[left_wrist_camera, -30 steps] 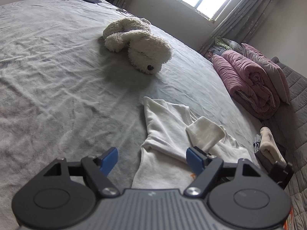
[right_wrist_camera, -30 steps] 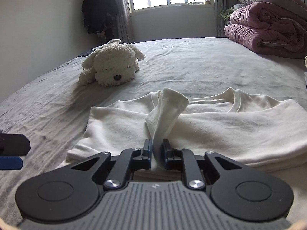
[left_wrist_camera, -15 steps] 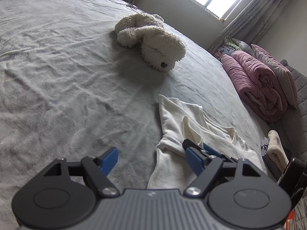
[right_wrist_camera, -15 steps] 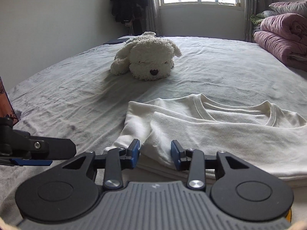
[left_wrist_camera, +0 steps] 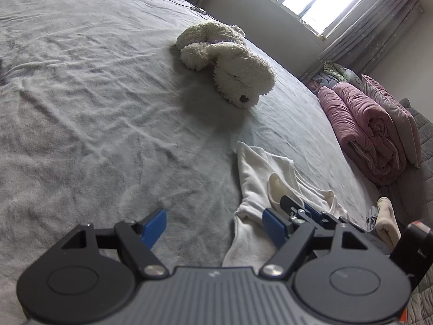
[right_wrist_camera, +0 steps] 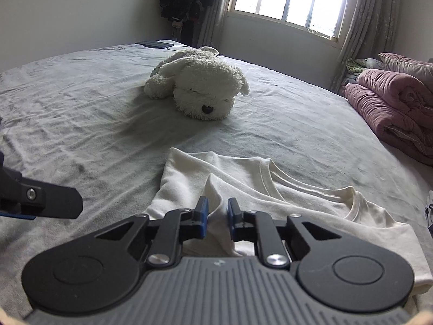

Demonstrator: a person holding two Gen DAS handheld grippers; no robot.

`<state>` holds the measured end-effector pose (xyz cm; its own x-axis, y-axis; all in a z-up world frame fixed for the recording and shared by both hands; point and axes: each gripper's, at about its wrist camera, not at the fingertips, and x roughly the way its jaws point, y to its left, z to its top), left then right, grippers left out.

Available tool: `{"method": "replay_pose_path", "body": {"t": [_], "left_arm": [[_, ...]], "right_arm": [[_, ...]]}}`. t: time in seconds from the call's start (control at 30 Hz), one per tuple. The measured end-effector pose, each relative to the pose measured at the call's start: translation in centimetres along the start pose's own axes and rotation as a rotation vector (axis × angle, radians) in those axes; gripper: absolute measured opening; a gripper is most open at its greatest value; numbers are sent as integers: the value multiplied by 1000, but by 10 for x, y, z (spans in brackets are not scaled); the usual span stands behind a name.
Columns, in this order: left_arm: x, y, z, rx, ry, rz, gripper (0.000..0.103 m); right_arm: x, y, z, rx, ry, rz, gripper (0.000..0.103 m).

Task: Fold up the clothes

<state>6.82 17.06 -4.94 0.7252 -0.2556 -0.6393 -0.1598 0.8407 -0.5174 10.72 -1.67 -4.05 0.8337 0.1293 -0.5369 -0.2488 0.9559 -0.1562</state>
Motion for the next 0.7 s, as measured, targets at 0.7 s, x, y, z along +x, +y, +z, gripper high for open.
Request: {"method": "replay_pose_path", "body": {"t": [0.7], "left_arm": [[5,11,7,-79,16,-15,79]], "right_arm": [[15,-3,14,125,101,91,29]]}}
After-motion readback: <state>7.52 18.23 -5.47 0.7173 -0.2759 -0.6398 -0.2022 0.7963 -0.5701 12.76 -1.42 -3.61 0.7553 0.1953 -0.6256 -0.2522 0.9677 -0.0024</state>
